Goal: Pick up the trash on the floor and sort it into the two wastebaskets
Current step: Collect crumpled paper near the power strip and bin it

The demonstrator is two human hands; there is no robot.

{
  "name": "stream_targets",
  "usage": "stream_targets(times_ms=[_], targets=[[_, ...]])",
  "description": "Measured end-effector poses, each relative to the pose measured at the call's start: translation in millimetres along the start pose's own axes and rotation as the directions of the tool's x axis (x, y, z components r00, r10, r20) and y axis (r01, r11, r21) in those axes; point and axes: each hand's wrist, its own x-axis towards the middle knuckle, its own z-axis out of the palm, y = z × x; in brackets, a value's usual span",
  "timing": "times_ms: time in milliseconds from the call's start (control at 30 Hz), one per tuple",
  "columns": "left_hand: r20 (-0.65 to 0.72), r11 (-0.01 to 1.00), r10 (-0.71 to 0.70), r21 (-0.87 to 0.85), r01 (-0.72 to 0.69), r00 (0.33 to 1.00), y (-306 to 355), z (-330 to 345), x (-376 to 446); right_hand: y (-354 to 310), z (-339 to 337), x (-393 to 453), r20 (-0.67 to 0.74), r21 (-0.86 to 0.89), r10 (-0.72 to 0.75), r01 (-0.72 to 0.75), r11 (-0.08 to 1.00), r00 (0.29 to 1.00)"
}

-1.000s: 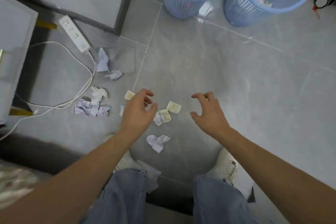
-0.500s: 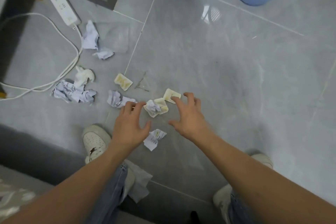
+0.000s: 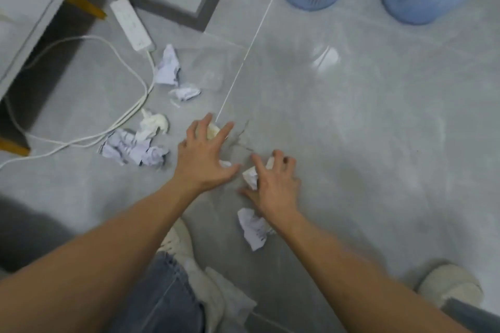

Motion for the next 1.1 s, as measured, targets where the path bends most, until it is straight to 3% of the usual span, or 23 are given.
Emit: stream_targets(times_ms=[167, 333, 467, 600, 700, 767, 867, 900, 933, 1000, 1100], targets=[[0.058, 0.999, 0.015, 0.044, -0.018, 0.998, -19.0, 12.9, 17.4, -5.9, 19.6, 10.5, -0.074, -0.131, -0.170, 0.159, 0.979, 0.983], [-0.085, 0.987, 0.108, 0.131, -0.096, 0.990, -30.7, 32.1, 16.8, 8.0, 33.1, 6.4, -0.033, -0.227, -0.392, 0.375, 0.899, 0.919], [-0.157, 0.985, 0.150, 0.112, -0.133, 0.976, -33.8, 44.5, 19.6, 24.2, 31.8, 15.7, -0.026, -0.225, -0.595, 0.575, 0.786, 0.803], [-0.214, 0.986, 0.155, 0.089, -0.139, 0.964, -30.3, 52.0, 23.8, 32.4, 33.1, 29.3, -0.199, -0.217, -0.703, 0.668, 0.711, 0.683], [-0.183, 0.978, 0.199, 0.091, -0.185, 0.963, -34.0, 48.9, 37.3, 36.3, 29.2, 40.8, -0.207, -0.248, -0.770, 0.729, 0.638, 0.603], [-0.215, 0.977, 0.212, 0.067, -0.202, 0.953, -34.3, 46.2, 49.6, 38.6, 19.7, 44.1, -0.123, -0.256, -0.767, 0.726, 0.638, 0.630], [-0.275, 0.975, 0.195, -0.049, -0.216, 0.941, -13.8, 30.9, 65.9, 55.7, 3.3, 54.1, 0.127, -0.232, -0.610, 0.622, 0.748, 0.782], [-0.309, 0.971, 0.183, -0.093, -0.222, 0.933, -0.3, 21.4, 71.4, 66.4, -6.2, 59.9, 0.147, -0.228, -0.566, 0.585, 0.779, 0.811], [-0.350, 0.964, 0.172, -0.134, -0.231, 0.921, 17.0, 9.2, 78.4, 80.1, -23.6, 68.7, 0.124, -0.209, -0.534, 0.548, 0.810, 0.837], [-0.435, 0.936, 0.170, -0.210, -0.283, 0.884, 59.7, -24.5, 98.4, 113.9, -81.5, 83.8, -0.058, -0.137, -0.466, 0.455, 0.880, 0.883], [-0.578, 0.854, 0.234, -0.262, -0.449, 0.782, 133.1, -87.2, 139.2, 153.9, -194.5, 100.4, -0.410, 0.000, -0.337, 0.370, 0.929, 0.848]])
